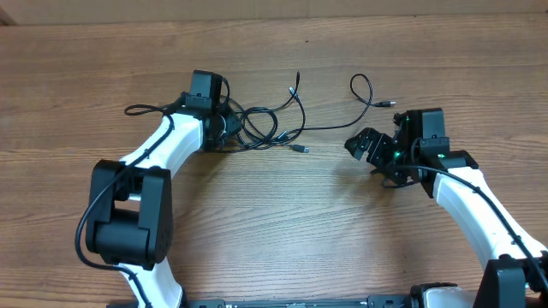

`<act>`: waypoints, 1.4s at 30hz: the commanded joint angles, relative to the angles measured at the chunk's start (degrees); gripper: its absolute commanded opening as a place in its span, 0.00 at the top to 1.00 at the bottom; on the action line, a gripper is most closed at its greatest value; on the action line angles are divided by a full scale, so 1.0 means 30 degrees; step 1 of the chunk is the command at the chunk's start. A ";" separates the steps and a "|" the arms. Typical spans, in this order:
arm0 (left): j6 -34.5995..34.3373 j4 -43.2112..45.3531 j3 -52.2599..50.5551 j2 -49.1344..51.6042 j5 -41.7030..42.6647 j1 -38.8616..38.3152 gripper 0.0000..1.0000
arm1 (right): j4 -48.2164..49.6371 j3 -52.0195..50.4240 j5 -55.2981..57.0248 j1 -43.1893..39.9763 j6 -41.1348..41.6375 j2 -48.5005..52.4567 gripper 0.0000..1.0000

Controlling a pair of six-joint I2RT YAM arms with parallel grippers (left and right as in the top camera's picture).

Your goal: Untangle cables

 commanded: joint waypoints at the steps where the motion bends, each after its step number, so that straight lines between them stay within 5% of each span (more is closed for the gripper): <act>1: 0.0393 0.0765 -0.0262 0.1107 0.0073 -0.0138 0.96 | 0.0372 0.0495 -0.1158 0.1209 -0.0153 -0.0408 0.00; 6: 0.3942 0.0036 -0.0175 0.0364 0.2739 -0.0117 0.96 | 0.2798 0.0466 -0.1086 0.3869 -0.0947 -0.0357 0.00; 15: 0.4408 -0.4007 0.0197 -0.5260 0.3927 -0.0211 0.96 | 0.5814 0.0466 -0.1093 0.5909 0.1588 0.1020 0.00; 28: 0.7635 -0.3155 0.0197 -0.8437 0.7657 -0.1756 0.96 | 0.6972 0.0466 0.1996 0.6863 0.0117 0.1188 0.00; 42: 0.7599 -0.0430 0.0197 -0.8473 1.2655 -0.2055 0.96 | 0.6819 0.0466 0.6178 0.6972 0.0058 0.3155 0.02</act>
